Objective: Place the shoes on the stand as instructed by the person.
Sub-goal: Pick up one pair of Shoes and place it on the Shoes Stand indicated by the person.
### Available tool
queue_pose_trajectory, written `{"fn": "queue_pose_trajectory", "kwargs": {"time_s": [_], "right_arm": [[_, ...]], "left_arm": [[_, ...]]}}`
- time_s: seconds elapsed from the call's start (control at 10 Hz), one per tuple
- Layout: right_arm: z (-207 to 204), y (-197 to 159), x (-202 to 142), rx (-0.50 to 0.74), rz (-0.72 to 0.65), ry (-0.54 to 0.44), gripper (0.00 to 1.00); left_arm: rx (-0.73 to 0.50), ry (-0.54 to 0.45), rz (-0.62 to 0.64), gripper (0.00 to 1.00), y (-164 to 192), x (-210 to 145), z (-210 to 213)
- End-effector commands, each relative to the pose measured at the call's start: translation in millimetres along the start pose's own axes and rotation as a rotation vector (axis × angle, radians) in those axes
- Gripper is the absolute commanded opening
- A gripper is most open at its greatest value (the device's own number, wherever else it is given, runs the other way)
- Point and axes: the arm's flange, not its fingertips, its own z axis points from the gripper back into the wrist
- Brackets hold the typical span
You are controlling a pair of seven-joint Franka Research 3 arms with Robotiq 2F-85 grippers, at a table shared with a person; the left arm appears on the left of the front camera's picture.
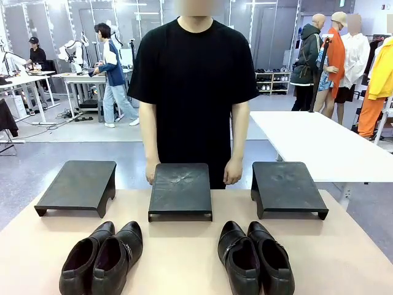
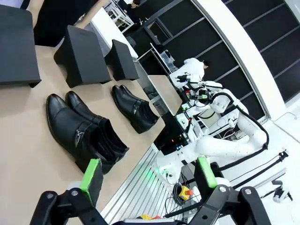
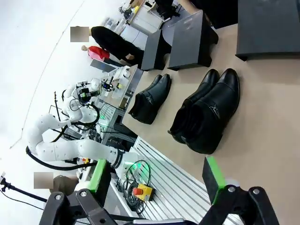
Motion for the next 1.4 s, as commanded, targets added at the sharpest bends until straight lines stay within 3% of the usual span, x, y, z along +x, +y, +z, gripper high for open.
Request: {"fn": "queue_pose_trajectory", "kwargs": {"time_s": [0.0,1.3], "right_arm": [[4.0,-1.4,-2.2,0.000,-0.019,-0.005,1.00],[4.0,-1.4,-2.2,0.000,-0.019,-0.005,1.00]], "left_arm": [[0.002,0.007,0.003,1.00,0.8,-6.0,3.5],[0.002,0.007,0.003,1.00,0.8,-6.0,3.5]]}}
